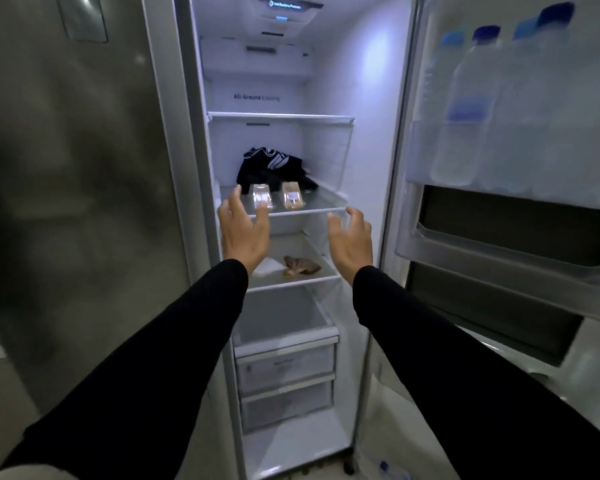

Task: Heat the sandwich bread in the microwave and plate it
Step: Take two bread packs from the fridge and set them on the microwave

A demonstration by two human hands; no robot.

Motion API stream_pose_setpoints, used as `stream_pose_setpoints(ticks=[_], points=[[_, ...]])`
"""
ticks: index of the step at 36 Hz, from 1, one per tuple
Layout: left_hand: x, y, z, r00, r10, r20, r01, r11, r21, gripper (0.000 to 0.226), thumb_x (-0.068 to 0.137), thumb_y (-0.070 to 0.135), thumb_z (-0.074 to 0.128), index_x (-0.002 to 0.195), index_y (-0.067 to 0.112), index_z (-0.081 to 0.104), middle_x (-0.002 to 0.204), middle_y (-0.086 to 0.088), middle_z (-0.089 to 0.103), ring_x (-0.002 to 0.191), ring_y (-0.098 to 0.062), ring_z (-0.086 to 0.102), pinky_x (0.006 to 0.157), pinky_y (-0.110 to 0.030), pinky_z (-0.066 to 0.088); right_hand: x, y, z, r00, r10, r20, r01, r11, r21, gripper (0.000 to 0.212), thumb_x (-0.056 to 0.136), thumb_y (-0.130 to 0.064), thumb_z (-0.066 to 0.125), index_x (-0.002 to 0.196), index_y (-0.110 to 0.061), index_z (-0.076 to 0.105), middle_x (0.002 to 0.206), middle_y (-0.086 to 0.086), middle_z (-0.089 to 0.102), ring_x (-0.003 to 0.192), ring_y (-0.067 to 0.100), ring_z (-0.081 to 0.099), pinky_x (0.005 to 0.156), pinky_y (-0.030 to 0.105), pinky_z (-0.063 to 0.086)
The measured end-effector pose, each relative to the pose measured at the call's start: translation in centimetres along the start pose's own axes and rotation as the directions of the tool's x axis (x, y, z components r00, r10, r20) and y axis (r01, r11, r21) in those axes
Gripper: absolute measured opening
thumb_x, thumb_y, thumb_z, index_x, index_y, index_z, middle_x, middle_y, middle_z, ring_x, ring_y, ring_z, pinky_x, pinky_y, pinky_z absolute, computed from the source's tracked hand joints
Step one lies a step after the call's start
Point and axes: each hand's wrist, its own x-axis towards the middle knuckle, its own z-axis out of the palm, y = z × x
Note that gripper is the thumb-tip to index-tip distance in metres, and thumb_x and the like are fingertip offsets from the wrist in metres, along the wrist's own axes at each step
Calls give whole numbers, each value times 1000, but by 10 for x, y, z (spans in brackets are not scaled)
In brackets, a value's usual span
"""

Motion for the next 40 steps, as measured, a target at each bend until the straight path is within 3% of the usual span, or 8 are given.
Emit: stream_pose_setpoints(ticks=[21,24,25,27,29,30,32,40], points=[[203,-95,113,936,-347,64,343,937,64,53,98,42,37,142,13,39,146,-13,35,132,-26,38,110,-36,30,257,60,130,970,91,225,-94,996,0,52,96,-41,46,139,-13,39,141,10,35,124,27,44,95,31,35],[233,-109,125,913,-402,70,400,916,44,38,96,38,37,97,8,61,103,-15,60,91,-24,50,89,-37,42,285,63,147,973,119,196,-123,992,10,55,94,-46,47,138,-13,41,137,11,40,123,28,46,98,32,36],[239,-111,128,915,-401,53,399,916,32,37,96,36,37,72,12,52,77,-10,53,74,-21,44,75,-34,40,290,63,150,971,134,196,-141,990,18,56,93,-47,49,137,-12,43,137,11,42,122,27,48,99,32,37],[257,-120,135,901,-431,49,429,902,42,41,96,33,35,59,16,33,62,-2,36,60,-19,35,58,-31,31,307,69,164,967,177,184,-186,982,32,58,90,-47,51,136,-12,44,136,10,44,121,27,49,100,35,38],[272,-125,140,879,-466,95,466,884,31,40,96,35,34,76,8,55,77,-9,57,78,-28,55,68,-34,43,321,71,172,958,211,194,-219,975,23,57,89,-44,51,136,-12,43,137,10,45,120,28,49,98,36,39],[281,-130,143,867,-483,117,486,874,9,45,95,37,34,102,2,61,102,-15,63,99,-33,59,84,-37,48,329,72,177,957,218,191,-226,974,22,56,89,-42,51,135,-12,44,137,10,45,119,28,49,97,35,39],[296,-137,148,841,-526,128,533,846,-21,60,93,42,34,135,0,46,135,-18,52,123,-34,51,104,-41,43,343,74,183,958,227,176,-232,973,12,53,90,-40,50,133,-11,45,136,11,46,118,27,50,96,34,38],[329,-163,177,807,-541,238,552,833,22,56,99,36,30,139,-2,40,127,-18,51,115,-29,50,95,-33,40,386,93,214,940,298,168,-295,955,-39,84,69,-56,46,135,-5,49,135,15,53,117,33,55,84,35,39]])
